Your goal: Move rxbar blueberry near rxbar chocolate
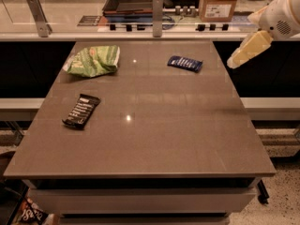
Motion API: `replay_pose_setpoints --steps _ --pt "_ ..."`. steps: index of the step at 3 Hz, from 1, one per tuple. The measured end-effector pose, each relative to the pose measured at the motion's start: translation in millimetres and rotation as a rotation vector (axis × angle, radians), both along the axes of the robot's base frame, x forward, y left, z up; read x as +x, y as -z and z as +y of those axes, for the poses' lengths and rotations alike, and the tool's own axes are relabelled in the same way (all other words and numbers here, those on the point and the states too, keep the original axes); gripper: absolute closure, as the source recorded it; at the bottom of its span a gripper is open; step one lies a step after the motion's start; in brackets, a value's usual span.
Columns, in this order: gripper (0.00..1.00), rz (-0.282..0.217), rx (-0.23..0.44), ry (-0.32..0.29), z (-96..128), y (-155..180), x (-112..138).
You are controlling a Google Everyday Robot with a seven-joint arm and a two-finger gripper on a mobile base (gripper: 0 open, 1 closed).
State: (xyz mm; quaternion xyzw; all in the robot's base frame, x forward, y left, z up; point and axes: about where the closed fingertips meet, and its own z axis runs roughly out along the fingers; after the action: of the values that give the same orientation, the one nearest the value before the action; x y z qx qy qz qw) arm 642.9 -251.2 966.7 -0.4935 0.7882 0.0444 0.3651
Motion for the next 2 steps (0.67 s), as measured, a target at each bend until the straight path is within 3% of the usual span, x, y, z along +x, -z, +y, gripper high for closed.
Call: replay_pose_setpoints --steps 1,2 --pt "0.00 -0.014 0.091 -0.004 -0.5 14.2 17.2" --pt "0.00 -0.021 0.136 -0.006 -1.1 21.1 25.8"
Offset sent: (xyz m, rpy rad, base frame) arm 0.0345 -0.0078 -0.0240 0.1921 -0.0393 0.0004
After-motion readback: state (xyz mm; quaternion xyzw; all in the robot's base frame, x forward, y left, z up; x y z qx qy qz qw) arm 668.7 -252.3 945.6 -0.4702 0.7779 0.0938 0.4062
